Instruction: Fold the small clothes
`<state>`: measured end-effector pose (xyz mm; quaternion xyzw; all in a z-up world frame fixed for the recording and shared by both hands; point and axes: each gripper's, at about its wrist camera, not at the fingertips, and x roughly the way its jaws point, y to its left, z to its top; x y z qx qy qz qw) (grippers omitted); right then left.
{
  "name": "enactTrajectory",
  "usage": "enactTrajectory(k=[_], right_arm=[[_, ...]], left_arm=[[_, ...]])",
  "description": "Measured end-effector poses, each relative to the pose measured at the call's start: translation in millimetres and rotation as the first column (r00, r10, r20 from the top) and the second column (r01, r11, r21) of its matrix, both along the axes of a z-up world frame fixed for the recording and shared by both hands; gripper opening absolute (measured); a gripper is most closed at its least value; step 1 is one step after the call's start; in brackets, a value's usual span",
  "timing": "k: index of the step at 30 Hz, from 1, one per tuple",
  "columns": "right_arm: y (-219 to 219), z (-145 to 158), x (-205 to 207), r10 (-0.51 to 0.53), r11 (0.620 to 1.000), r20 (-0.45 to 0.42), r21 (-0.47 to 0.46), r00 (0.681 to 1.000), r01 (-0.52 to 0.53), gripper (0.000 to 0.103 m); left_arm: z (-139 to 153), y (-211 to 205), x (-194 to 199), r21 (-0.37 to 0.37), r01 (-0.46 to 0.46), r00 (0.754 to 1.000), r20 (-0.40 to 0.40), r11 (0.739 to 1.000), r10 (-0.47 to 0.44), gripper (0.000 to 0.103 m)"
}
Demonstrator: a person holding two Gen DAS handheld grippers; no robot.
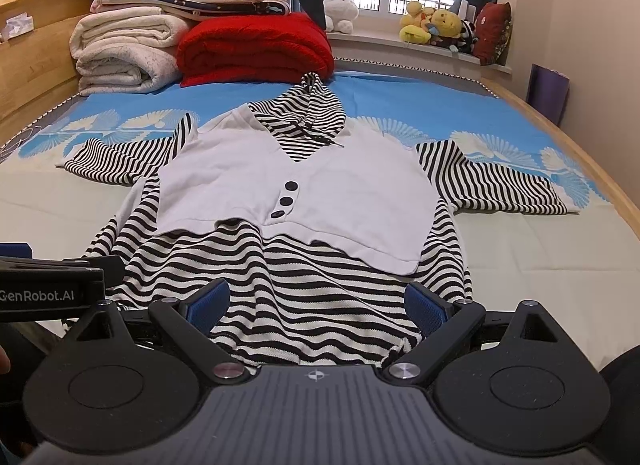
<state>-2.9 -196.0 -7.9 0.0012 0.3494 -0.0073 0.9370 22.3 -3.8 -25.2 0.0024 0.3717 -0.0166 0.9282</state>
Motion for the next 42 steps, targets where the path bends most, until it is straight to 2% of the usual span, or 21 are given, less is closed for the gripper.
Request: enactTrajectory(k=[19, 27, 33, 38, 42], right_arm=[[-0.6, 0.3, 0.8, -0.002, 1.000, 0.003, -0.001, 1.000, 0.002, 0.094], [-4.7, 1.8, 2.1, -0.038, 0.999, 0.017, 0.004, 0.999, 0.038, 0.094], [-11.0, 7.4, 4.3, -0.076, 0.997, 0.032, 0.021, 0.997, 0.075, 0.094], [-16.3, 14.3, 4.1, -0.084, 0.996, 0.050, 0.035, 0.995, 0.082, 0.094], [-20.8, 18.3, 7.2, -0.116, 0.992, 0.067, 0.048, 0.991, 0.113, 0.094]], left_arm=[[-0.6, -0.4, -0.8, -0.002, 0.003, 1.000, 0.001, 1.000, -0.003, 0.102], [5.7, -4.7, -7.8, 0.043, 0.014, 0.998, 0.052, 0.999, -0.017, 0.102], [36.0, 5.5, 8.2, 0.049, 0.006, 0.998, 0.069, 0.999, -0.009, 0.102], [77.3, 21.0, 46.8, 0.034, -0.040, 0.993, 0.110, 0.999, 0.036, 0.102], [94.9, 25.9, 81.8, 0.033, -0.048, 0.987, 0.152, 0.998, 0.042, 0.102]])
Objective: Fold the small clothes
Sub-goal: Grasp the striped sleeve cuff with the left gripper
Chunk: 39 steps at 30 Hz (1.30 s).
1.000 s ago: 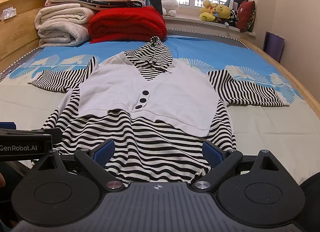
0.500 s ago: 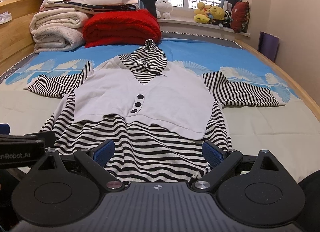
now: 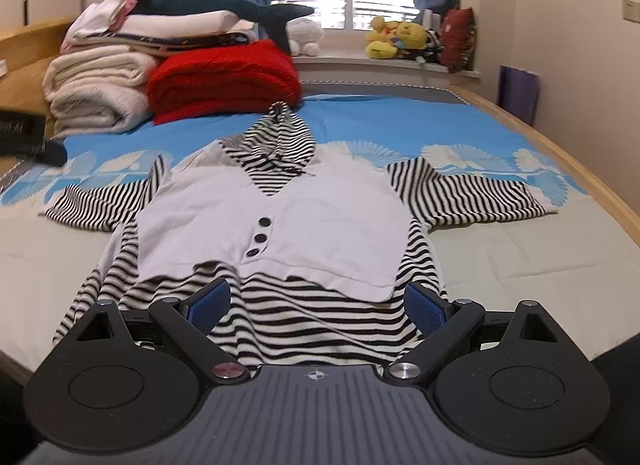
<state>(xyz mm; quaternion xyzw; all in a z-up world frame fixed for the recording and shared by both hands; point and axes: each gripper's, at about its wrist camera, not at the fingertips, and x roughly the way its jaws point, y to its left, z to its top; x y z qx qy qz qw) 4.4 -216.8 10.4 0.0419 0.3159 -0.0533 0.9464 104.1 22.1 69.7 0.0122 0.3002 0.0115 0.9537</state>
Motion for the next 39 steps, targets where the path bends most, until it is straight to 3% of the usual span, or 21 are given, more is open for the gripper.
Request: enactTrajectory(k=[8, 10, 12, 15, 16, 18, 21, 23, 28, 30, 33, 34, 35, 36, 39], right_arm=[[-2.8, 4.6, -0.7, -0.020, 0.998, 0.071, -0.053, 0.997, 0.023, 0.090], [-5.8, 5.6, -2.0, -0.024, 0.997, 0.085, -0.072, 0.996, 0.030, 0.090], [-10.3, 4.8, -0.6, -0.035, 0.996, 0.078, -0.075, 0.996, 0.041, 0.090], [-14.5, 4.5, 6.2, -0.041, 0.997, 0.043, -0.060, 0.998, 0.044, 0.088], [-15.6, 6.3, 9.9, -0.039, 0.998, 0.032, -0.052, 0.999, 0.040, 0.083], [-16.3, 12.5, 18.8, -0.026, 0.999, 0.020, -0.035, 0.999, 0.026, 0.078], [-14.9, 25.5, 47.5, -0.001, 1.000, 0.019, -0.019, 1.000, 0.001, 0.075], [-12.9, 35.8, 76.5, 0.027, 1.000, 0.034, -0.006, 0.999, -0.026, 0.074], [-5.5, 53.7, 153.3, 0.077, 0.997, 0.084, -0.006, 0.993, -0.077, 0.074], [-3.5, 53.8, 184.4, 0.093, 0.996, 0.076, -0.004, 0.993, -0.093, 0.074], [0.1, 52.8, 229.5, 0.116, 0.992, 0.042, -0.045, 0.992, -0.114, 0.075], [-0.3, 51.9, 244.2, 0.121, 0.991, 0.028, -0.061, 0.992, -0.119, 0.076], [-2.1, 50.9, 257.1, 0.123, 0.990, 0.019, -0.066, 0.992, -0.122, 0.076], [-6.1, 48.4, 266.9, 0.118, 0.991, 0.023, -0.061, 0.993, -0.117, 0.076], [-27.1, 35.4, 283.7, 0.060, 0.998, 0.031, -0.024, 0.998, -0.059, 0.076]], left_arm=[[-0.7, 33.5, 120.9, -0.018, -0.045, 0.998, 0.048, 0.999, 0.046, 0.102], [-12.5, 57.8, 164.6, -0.024, -0.107, 0.993, 0.046, 0.994, 0.108, 0.097], [-33.6, 88.7, 205.6, -0.020, -0.184, 0.982, 0.029, 0.983, 0.185, 0.081], [-78.3, 143.9, 245.6, -0.045, -0.306, 0.952, -0.042, 0.951, 0.304, 0.068], [-92.5, 162.1, 254.5, -0.064, -0.350, 0.935, -0.091, 0.934, 0.344, 0.067], [-118.1, 201.9, 271.2, -0.121, -0.468, 0.876, -0.197, 0.876, 0.441, 0.067], [-138.8, 244.1, 287.3, -0.157, -0.550, 0.826, -0.246, 0.820, 0.507, 0.067], [-149.4, 268.0, 295.7, -0.181, -0.575, 0.812, -0.250, 0.798, 0.528, 0.067], [-176.1, 303.8, 305.4, -0.205, -0.603, 0.790, -0.288, 0.771, 0.541, 0.067], [-187.9, 305.7, 305.7, -0.213, -0.610, 0.781, -0.324, 0.763, 0.534, 0.067], [-186.6, 293.8, 309.2, -0.167, -0.581, 0.800, -0.297, 0.797, 0.521, 0.062], [-186.6, 289.0, 312.0, -0.169, -0.561, 0.814, -0.295, 0.811, 0.501, 0.045], [-186.0, 284.5, 313.3, -0.172, -0.538, 0.828, -0.292, 0.825, 0.479, 0.019], [-186.0, 280.3, 314.7, -0.161, -0.525, 0.835, -0.290, 0.836, 0.468, 0.005], [-174.1, 266.7, 314.7, -0.123, -0.522, 0.838, -0.259, 0.844, 0.480, 0.004]])
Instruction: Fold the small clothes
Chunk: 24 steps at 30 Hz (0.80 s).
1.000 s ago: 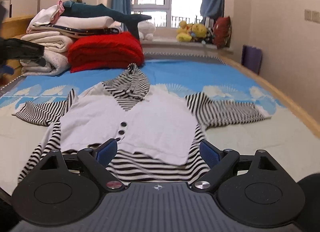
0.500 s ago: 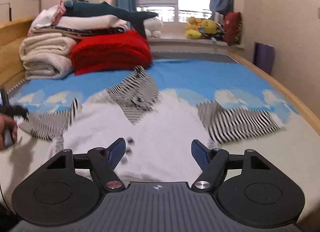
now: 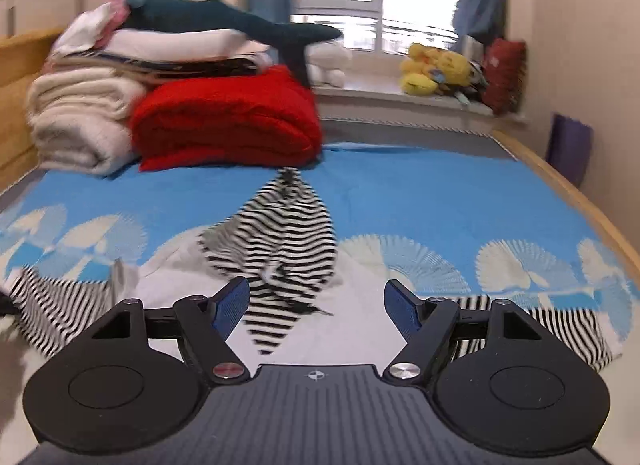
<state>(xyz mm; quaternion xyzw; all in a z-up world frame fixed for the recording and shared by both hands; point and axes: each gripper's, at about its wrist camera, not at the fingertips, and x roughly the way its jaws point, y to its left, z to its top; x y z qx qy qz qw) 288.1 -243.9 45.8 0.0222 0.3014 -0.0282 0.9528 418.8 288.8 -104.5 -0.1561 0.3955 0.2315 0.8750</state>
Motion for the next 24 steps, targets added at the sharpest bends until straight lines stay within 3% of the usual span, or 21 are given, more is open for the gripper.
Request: enactTrajectory(k=[2, 5, 8, 9, 11, 13, 15, 16, 17, 19, 24], right_arm=[[-13.2, -12.8, 6.0, -0.037, 0.999, -0.046, 0.011, 0.998, 0.038, 0.076], [-37.7, -22.0, 14.3, -0.055, 0.998, -0.117, 0.036, 0.992, 0.060, 0.075], [-68.5, -19.3, 11.1, -0.063, 0.991, -0.115, 0.110, 0.991, 0.076, 0.061], [-78.8, -18.9, 11.0, -0.073, 0.989, -0.113, 0.121, 0.991, 0.087, 0.049], [-96.2, -21.4, 10.5, -0.116, 0.984, -0.123, 0.123, 0.986, 0.131, 0.032], [-114.9, -25.5, 10.3, -0.162, 0.971, -0.141, 0.152, 0.977, 0.183, 0.025], [-130.6, -28.5, 11.1, -0.194, 0.955, -0.162, 0.193, 0.968, 0.224, 0.025], [-137.8, -29.7, 11.3, -0.210, 0.946, -0.169, 0.214, 0.963, 0.244, 0.025], [-144.3, -31.3, 11.2, -0.227, 0.936, -0.177, 0.233, 0.958, 0.265, 0.026], [-155.2, -35.4, 10.2, -0.258, 0.916, -0.196, 0.262, 0.946, 0.304, 0.026], [-168.9, -49.4, 12.4, -0.282, 0.872, -0.247, 0.336, 0.927, 0.355, 0.026]], left_arm=[[20.8, -14.6, -0.1, 0.027, 0.002, 0.999, 0.037, 1.000, -0.003, 0.004], [71.4, -63.1, -2.9, 0.054, 0.085, 0.984, 0.149, 0.995, -0.092, 0.004], [121.3, -147.0, -18.4, 0.056, 0.261, 0.927, 0.265, 0.964, -0.267, 0.004], [132.4, -178.4, -25.2, 0.060, 0.333, 0.897, 0.286, 0.941, -0.336, 0.004], [145.6, -237.6, -40.4, 0.057, 0.467, 0.834, 0.304, 0.882, -0.461, 0.004], [146.1, -298.9, -57.6, -0.010, 0.620, 0.752, 0.291, 0.784, -0.591, 0.008], [134.8, -351.6, -66.9, -0.142, 0.771, 0.637, 0.206, 0.621, -0.743, 0.036], [130.8, -366.8, -69.9, -0.185, 0.795, 0.605, 0.169, 0.578, -0.778, 0.037], [129.8, -376.3, -72.5, -0.194, 0.799, 0.597, 0.137, 0.569, -0.791, 0.037], [133.6, -378.1, -70.4, -0.177, 0.771, 0.632, 0.091, 0.612, -0.769, 0.039], [131.1, -327.4, -42.7, -0.167, 0.617, 0.787, 0.129, 0.769, -0.604, 0.047]])
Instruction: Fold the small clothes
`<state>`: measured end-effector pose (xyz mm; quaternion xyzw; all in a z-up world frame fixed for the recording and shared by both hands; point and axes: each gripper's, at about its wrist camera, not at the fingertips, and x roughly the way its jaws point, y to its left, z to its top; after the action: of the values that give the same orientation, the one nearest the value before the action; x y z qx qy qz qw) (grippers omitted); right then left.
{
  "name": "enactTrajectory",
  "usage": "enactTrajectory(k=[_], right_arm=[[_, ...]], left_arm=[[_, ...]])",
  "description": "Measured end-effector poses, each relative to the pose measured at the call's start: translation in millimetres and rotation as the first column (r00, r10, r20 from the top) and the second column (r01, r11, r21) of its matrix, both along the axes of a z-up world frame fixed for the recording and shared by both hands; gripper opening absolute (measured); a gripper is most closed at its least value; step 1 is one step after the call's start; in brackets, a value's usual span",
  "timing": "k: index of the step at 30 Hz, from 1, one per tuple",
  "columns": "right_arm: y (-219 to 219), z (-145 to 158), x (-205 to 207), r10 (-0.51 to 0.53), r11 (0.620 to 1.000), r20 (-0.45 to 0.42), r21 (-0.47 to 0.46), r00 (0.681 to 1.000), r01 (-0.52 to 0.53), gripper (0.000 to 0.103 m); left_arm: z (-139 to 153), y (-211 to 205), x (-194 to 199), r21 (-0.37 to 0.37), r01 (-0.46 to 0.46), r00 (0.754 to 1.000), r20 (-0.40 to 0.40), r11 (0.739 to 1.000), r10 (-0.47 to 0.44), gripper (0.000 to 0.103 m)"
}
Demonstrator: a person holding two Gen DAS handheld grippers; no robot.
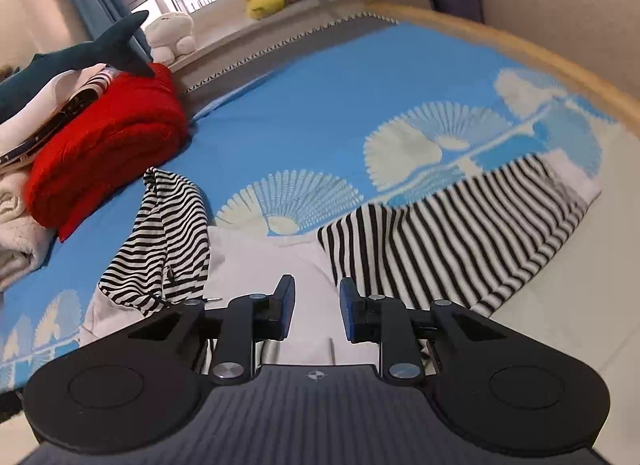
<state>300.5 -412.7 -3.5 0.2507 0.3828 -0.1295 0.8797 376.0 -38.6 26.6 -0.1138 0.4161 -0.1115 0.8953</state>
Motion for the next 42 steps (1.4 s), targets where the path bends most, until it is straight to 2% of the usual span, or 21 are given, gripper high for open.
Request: enactTrajectory(k=[2, 4, 7, 12, 15, 17, 18, 19, 22, 24, 26, 27, 29, 30, 32, 34, 35, 37, 40, 42], right_arm=[[4.0, -10.7, 4.0, 0.014, 0.999, -0.020, 0.035, 1.000, -0.013, 0.026], [9.9, -24.4, 10.0, 0.030, 0.996, -0.061, 0.082, 0.998, -0.025, 0.026], [22.3, -53.8, 21.8, 0.070, 0.990, -0.150, 0.132, 0.986, -0.050, 0.028], [37.2, -109.1, 32.6, 0.077, 0.988, -0.339, 0.153, 0.937, -0.026, 0.032], [46.8, -128.5, 35.0, 0.076, 0.988, -0.381, 0.154, 0.921, -0.018, 0.032], [55.4, -127.8, 37.0, 0.075, 0.994, -0.372, 0.099, 0.925, -0.041, 0.032], [61.2, -126.6, 38.1, 0.085, 0.995, -0.370, 0.073, 0.925, -0.063, 0.027], [66.9, -124.4, 38.7, 0.093, 0.995, -0.363, 0.053, 0.927, -0.079, 0.009], [80.8, -114.0, 39.7, 0.107, 0.993, -0.314, -0.009, 0.943, -0.116, 0.008], [80.4, -91.9, 39.1, 0.106, 0.994, -0.229, -0.008, 0.968, -0.111, 0.007], [78.0, -56.6, 34.6, 0.116, 0.993, -0.079, -0.021, 0.990, -0.118, 0.007], [77.2, -37.5, 31.7, 0.124, 0.991, 0.002, -0.052, 0.992, -0.124, 0.007], [72.9, -16.4, 26.8, 0.126, 0.989, 0.083, -0.090, 0.989, -0.118, 0.007], [69.1, -16.1, 25.8, 0.119, 0.988, 0.068, -0.102, 0.991, -0.112, 0.007], [63.6, -34.3, 31.7, 0.109, 0.988, -0.035, -0.102, 0.993, -0.112, 0.007], [59.0, -67.7, 41.6, 0.115, 0.988, -0.220, -0.074, 0.969, -0.134, 0.009], [54.2, -82.9, 42.3, 0.081, 0.994, -0.292, -0.047, 0.953, -0.099, 0.010], [45.3, -88.6, 34.1, 0.023, 1.000, -0.295, -0.008, 0.955, -0.026, 0.012], [52.0, -73.9, 31.3, 0.056, 0.998, -0.210, -0.026, 0.976, -0.062, 0.015], [51.9, -74.5, 28.6, 0.111, 0.993, -0.170, 0.048, 0.979, -0.104, 0.023]], left_arm=[[-14.1, 18.6, 11.7, 0.036, -0.059, 0.998, -0.015, 0.998, 0.059, 0.047], [-27.6, 27.7, 29.4, 0.129, -0.088, 0.992, -0.083, 0.988, 0.100, 0.047], [-38.7, 40.3, 53.1, 0.175, -0.132, 0.983, -0.106, 0.976, 0.152, 0.047], [-43.6, 74.1, 65.7, 0.112, -0.184, 0.968, -0.154, 0.977, 0.200, 0.047], [-43.7, 93.8, 63.3, 0.102, -0.217, 0.956, -0.179, 0.971, 0.233, 0.047], [-43.4, 103.1, 61.5, 0.083, -0.239, 0.949, -0.191, 0.968, 0.250, 0.047], [-43.0, 108.6, 63.0, 0.076, -0.249, 0.945, -0.198, 0.966, 0.259, 0.047], [-42.0, 112.3, 63.5, 0.071, -0.256, 0.943, -0.202, 0.964, 0.266, 0.047], [-40.1, 121.5, 64.2, 0.060, -0.274, 0.938, -0.206, 0.960, 0.280, 0.047], [-40.9, 122.7, 64.3, 0.055, -0.274, 0.937, -0.211, 0.960, 0.280, 0.047], [-43.5, 121.1, 63.7, 0.053, -0.269, 0.936, -0.221, 0.962, 0.274, 0.047], [-45.2, 119.1, 62.9, 0.051, -0.258, 0.938, -0.226, 0.965, 0.263, 0.047], [-50.9, 112.6, 59.8, 0.051, -0.225, 0.943, -0.239, 0.973, 0.230, 0.047], [-55.3, 108.2, 57.8, 0.055, -0.207, 0.945, -0.249, 0.977, 0.214, 0.047], [-65.8, 99.8, 54.8, 0.067, -0.162, 0.946, -0.274, 0.985, 0.174, 0.047], [-81.8, 92.8, 50.9, 0.082, -0.132, 0.937, -0.315, 0.988, 0.151, 0.046], [-89.4, 90.9, 48.9, 0.088, -0.120, 0.931, -0.335, 0.989, 0.143, 0.046], [-104.1, 87.4, 44.2, 0.099, -0.095, 0.919, -0.374, 0.991, 0.126, 0.044], [-116.8, 84.6, 35.8, 0.113, -0.051, 0.918, -0.386, 0.992, 0.091, 0.027], [-127.1, 82.6, 32.8, 0.167, -0.006, 0.926, -0.372, 0.986, 0.068, 0.020]])
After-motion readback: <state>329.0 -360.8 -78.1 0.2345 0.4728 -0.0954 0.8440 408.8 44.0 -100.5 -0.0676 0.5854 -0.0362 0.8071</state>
